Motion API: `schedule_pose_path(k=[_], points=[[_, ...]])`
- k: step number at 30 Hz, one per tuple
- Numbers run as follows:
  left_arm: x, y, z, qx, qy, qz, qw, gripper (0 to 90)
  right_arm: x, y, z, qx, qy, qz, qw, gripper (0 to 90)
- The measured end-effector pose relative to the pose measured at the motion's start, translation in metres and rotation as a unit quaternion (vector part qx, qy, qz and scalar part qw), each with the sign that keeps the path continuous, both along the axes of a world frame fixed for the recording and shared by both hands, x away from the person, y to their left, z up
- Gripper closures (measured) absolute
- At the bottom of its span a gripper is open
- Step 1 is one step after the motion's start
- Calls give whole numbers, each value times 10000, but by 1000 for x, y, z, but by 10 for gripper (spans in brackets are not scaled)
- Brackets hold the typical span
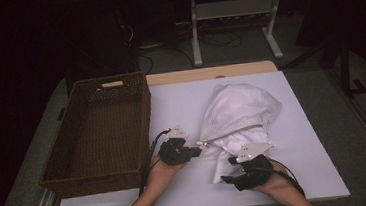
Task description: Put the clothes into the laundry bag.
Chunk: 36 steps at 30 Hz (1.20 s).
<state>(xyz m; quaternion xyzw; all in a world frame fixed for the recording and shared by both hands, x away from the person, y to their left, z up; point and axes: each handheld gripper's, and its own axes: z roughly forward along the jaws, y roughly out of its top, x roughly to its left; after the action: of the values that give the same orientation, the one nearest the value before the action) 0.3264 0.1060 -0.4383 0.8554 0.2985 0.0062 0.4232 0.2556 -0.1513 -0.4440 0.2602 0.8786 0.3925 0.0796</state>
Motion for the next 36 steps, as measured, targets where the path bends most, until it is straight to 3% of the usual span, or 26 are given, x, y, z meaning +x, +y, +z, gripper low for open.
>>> schedule_pose_path(k=[3, 10, 13, 17, 20, 36], points=[[0, 0, 0, 11, -5, -3, 10000, 889, 4, 5, -7, -130, -66, -16, 9999, 406], [0, -1, -1, 37, -9, -28, 10000, 889, 5, 6, -6, -291, -276, -268, 9988, 678], [-1, -1, 0, 56, -18, -35, 10000, 890, 6, 6, -5, -229, -304, -345, 9987, 725], [-1, 0, 0, 37, -9, -23, 10000, 890, 12, 5, 2, -170, -492, -600, 9968, 752], [0, 0, 1, 28, -10, -21, 10000, 891, 21, 5, 6, -107, -449, -786, 9958, 758], [0, 5, 4, -50, 36, 43, 10000, 893, 60, 15, 5, -108, -625, -1090, 9920, 762]])
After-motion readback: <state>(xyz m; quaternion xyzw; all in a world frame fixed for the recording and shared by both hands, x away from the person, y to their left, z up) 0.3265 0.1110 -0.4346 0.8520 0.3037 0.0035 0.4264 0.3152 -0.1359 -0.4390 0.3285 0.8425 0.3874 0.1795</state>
